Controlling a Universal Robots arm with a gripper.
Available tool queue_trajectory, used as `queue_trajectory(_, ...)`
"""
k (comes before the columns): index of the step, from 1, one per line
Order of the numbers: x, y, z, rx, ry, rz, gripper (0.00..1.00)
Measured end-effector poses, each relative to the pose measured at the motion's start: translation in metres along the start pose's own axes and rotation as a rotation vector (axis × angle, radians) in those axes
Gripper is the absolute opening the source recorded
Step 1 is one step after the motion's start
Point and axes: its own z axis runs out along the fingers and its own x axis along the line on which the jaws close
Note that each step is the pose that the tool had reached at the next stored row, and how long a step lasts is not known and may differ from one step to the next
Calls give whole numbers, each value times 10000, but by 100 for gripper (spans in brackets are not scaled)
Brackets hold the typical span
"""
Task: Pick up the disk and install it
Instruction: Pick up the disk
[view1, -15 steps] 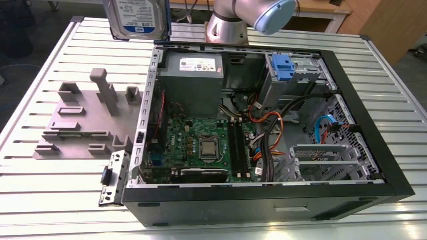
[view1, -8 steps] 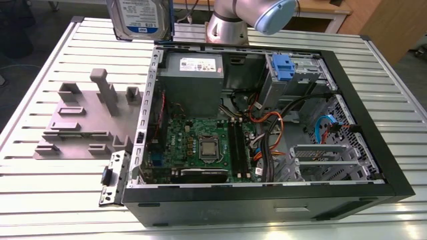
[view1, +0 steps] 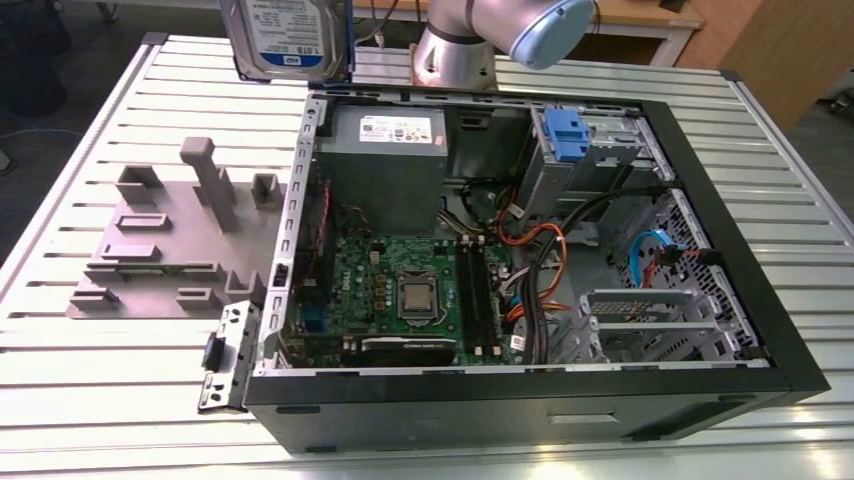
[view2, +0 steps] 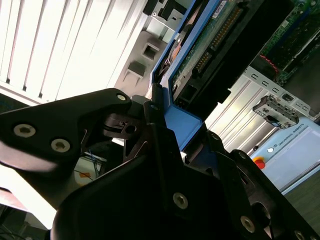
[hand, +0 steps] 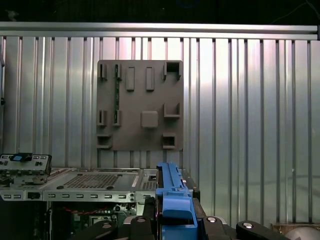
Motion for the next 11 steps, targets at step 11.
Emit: queue_trajectory(11,-1,-83,-1,0,0,1,37)
